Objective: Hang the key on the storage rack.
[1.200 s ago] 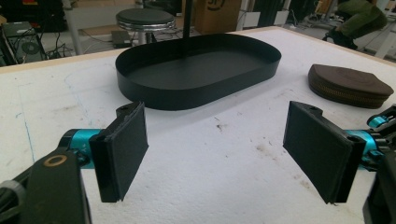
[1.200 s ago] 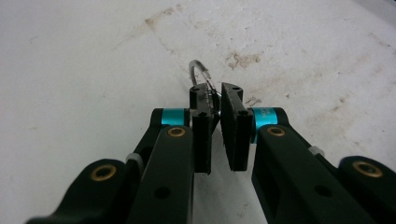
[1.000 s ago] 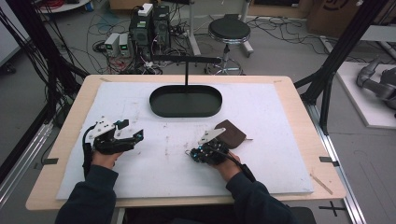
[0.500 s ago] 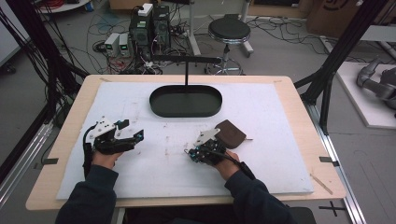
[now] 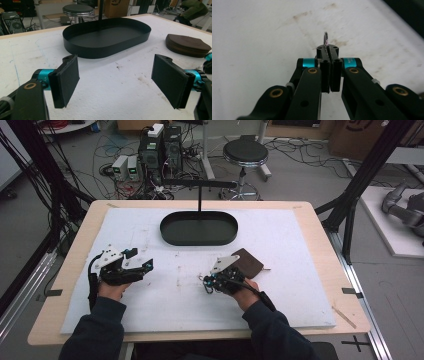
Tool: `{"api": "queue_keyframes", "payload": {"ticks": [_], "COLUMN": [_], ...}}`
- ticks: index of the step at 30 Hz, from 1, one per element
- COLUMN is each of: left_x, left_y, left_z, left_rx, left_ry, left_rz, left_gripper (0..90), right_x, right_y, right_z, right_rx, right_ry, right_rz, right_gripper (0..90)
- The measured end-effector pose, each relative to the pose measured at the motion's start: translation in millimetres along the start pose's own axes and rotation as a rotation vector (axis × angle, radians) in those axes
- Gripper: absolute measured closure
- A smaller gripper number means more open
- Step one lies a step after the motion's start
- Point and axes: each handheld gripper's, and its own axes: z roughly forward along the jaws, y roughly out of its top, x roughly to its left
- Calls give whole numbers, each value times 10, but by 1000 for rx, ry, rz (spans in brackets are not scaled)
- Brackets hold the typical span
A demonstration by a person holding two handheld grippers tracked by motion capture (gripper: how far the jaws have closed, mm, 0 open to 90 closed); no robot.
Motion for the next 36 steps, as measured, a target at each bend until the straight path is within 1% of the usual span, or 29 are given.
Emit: {"api": "queue_keyframes", "payload": {"ticks": [1,2,3,4,5,6,8,9,10,11,12,13,14,15,17,18,19,20,21,22,24,25,27,29,31,33,35,36], "left_x": [0,2,2,3,4,3,4,4,4,5,5,5,4,5,11,12,13,11,10,6,2,1,1,2,4,5,0,-3], "left_y": [0,-1,-1,-1,-1,-1,0,0,-1,-1,-3,-2,-2,-3,-7,-8,-7,-7,-5,-4,-4,-4,-6,-7,-7,-7,-7,-6], "left_z": [0,0,0,0,0,1,1,1,4,5,7,6,6,6,5,5,4,2,1,1,1,4,8,10,9,11,14,15], "left_rx": [0,-1,-1,-1,-1,-2,-3,-2,-3,-2,-2,-1,-3,-2,1,1,0,0,0,-1,-1,0,1,1,2,3,3,1], "left_ry": [2,1,1,1,1,1,1,1,2,2,1,1,0,-2,-2,-2,0,0,0,-1,-3,-3,-3,-4,-5,-6,-6,-6], "left_rz": [-1,0,0,0,0,-2,-2,-2,-2,-2,-4,-3,-3,-3,-3,-4,-4,-4,-1,-1,-2,-3,-2,-2,-4,-2,-2,-3], "left_gripper": [220,220,220,220,220,220,220,221,221,221,221,221,221,221,221,221,221,221,221,221,222,221,222,221,222,222,223,223], "right_x": [-37,-37,-64,-125,-125,-161,-236,-314,-353,-353,-401,-447,-470,-486,-482,-457,-457,-453,-480,-480,-510,-523,-540,-527,-490,-447,-412,-386], "right_y": [12,12,18,33,33,43,63,97,117,117,132,139,134,123,94,58,58,44,2,2,-47,-69,-111,-135,-161,-179,-189,-190], "right_z": [-72,-72,-107,-176,-176,-208,-279,-339,-363,-363,-378,-383,-388,-383,-350,-323,-323,-312,-297,-297,-287,-285,-296,-296,-285,-246,-174,-127], "right_rx": [-26,-26,-41,-65,-65,-85,-131,-152,-159,-159,-163,-153,-148,-141,-103,-69,-69,-52,-18,-18,30,44,60,66,77,83,122,149], "right_ry": [-24,-24,-32,-52,-52,-61,-69,-92,-103,-103,-97,-87,-97,-90,-79,-90,-90,-115,-152,-152,-217,-216,-237,-229,-210,-188,-191,-210], "right_rz": [5,5,3,4,4,8,33,43,53,53,67,80,85,88,84,70,70,63,87,87,89,110,100,106,74,63,38,28], "right_gripper": [900,900,900,900,900,900,900,900,900,900,900,900,900,900,900,900,900,900,900,900,900,865,784,744,718,678,663,664]}}
